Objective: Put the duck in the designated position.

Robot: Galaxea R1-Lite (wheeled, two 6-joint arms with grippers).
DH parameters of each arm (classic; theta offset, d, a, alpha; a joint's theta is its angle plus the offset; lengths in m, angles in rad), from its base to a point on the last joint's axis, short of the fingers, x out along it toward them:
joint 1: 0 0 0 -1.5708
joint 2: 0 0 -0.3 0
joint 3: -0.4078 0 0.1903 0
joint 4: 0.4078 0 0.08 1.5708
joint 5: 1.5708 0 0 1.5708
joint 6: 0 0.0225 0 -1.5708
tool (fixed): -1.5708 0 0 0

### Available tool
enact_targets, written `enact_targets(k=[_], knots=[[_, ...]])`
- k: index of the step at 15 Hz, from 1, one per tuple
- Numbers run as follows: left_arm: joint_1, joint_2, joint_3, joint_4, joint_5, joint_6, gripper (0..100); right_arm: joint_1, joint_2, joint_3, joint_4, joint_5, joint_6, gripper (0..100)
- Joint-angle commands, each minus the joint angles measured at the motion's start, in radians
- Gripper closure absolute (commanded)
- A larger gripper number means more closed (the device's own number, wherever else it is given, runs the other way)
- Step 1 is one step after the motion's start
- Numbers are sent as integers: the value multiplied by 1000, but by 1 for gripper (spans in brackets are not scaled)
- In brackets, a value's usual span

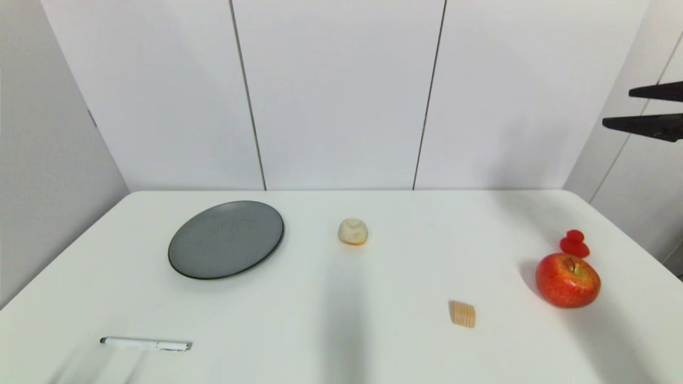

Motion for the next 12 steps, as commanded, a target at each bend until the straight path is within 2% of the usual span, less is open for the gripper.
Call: enact_targets(k=[1,3,4,6,8,9,12], knots=[[0,0,0,0,1,0,0,70,-159,-60,13,13,128,0],[0,0,0,0,-1,0,0,128,-208,-71,12,-16,250,0],[0,0,0,0,-1,0,0,156,-229,-73,13,-67,293,0],[0,0,0,0,1,0,0,223,-260,-73,15,-209,364,0],[0,0,0,0,-1,0,0,323,-290,-63,17,-416,480,0],[0,0,0,0,1,0,0,366,-307,-39,18,-539,507,0],[0,0,0,0,-1,0,0,412,-392,128,17,-807,499,0]])
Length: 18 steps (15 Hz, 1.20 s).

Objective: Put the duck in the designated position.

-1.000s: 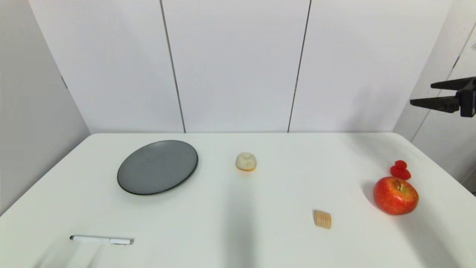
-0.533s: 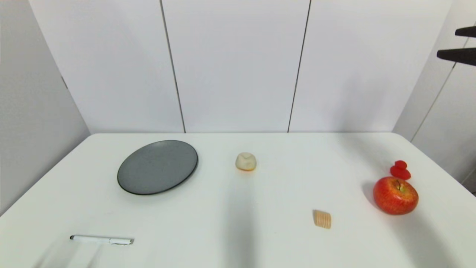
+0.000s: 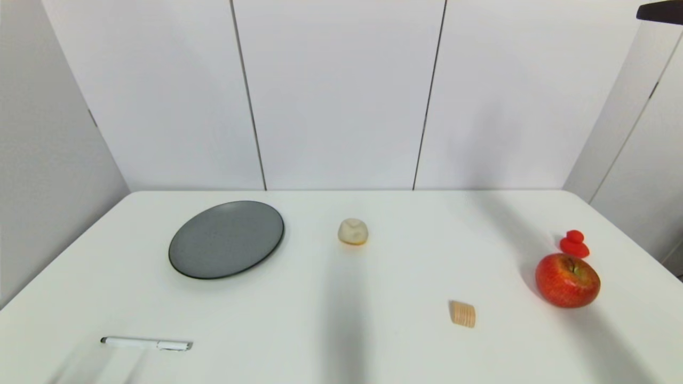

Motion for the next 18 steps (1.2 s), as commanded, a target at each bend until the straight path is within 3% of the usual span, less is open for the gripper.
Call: enact_targets(k=[1,2,4,13,18], knots=[[0,0,0,0,1,0,0,72,-136,222,3,-363,5,0],[0,0,0,0,1,0,0,71,-173,291,3,-400,3,0],[0,0,0,0,-1,0,0,57,-245,409,-3,-426,3,0],[0,0,0,0,1,0,0,97,-617,894,-5,-428,9,0],[0,0,0,0,1,0,0,94,-789,1084,-8,-419,5,0]])
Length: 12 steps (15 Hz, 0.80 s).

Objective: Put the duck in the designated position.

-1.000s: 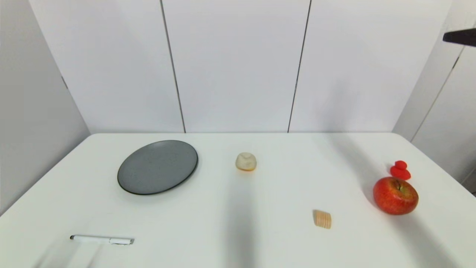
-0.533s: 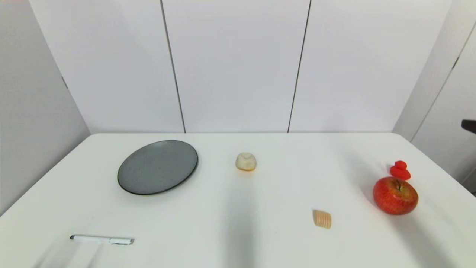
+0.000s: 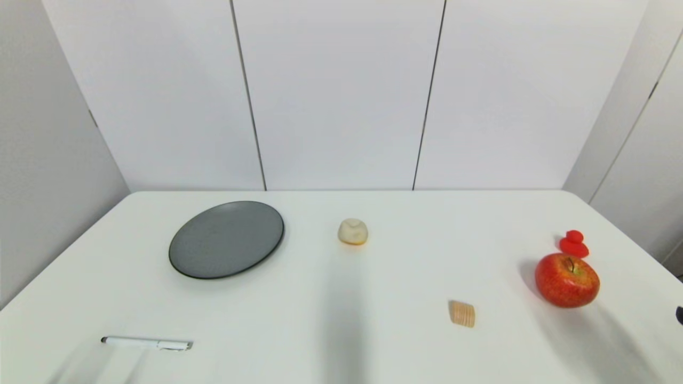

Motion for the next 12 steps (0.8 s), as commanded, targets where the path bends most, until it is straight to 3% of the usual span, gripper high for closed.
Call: enact_targets(k=[1,8,12], knots=[[0,0,0,0,-1,0,0,1,-185,157,1,3,-2,0],[0,0,0,0,-1,0,0,-4,-400,331,-2,31,-18,0],[0,0,0,0,-1,0,0,-21,-481,440,-120,91,-18,0]])
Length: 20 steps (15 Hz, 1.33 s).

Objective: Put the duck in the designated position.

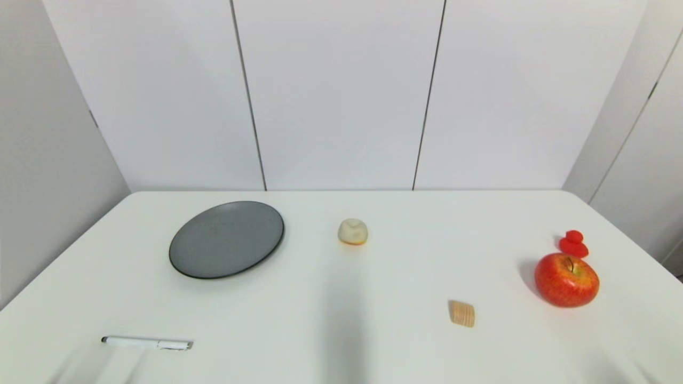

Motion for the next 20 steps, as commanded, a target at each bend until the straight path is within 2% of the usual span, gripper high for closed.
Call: enact_targets(k=[1,6,8,11,12,13,20], knots=[[0,0,0,0,0,0,0,-18,-119,113,-89,53,-1,0],[0,0,0,0,0,0,0,-24,-234,120,-92,49,21,0],[0,0,0,0,0,0,0,-24,-255,139,-83,-1,19,0],[0,0,0,0,0,0,0,-24,-260,156,-106,-3,27,0],[0,0,0,0,1,0,0,-24,-261,166,-137,-7,29,0],[0,0,0,0,0,0,0,-24,-260,193,-204,-9,33,0],[0,0,0,0,0,0,0,-24,-260,195,-207,-10,50,0]])
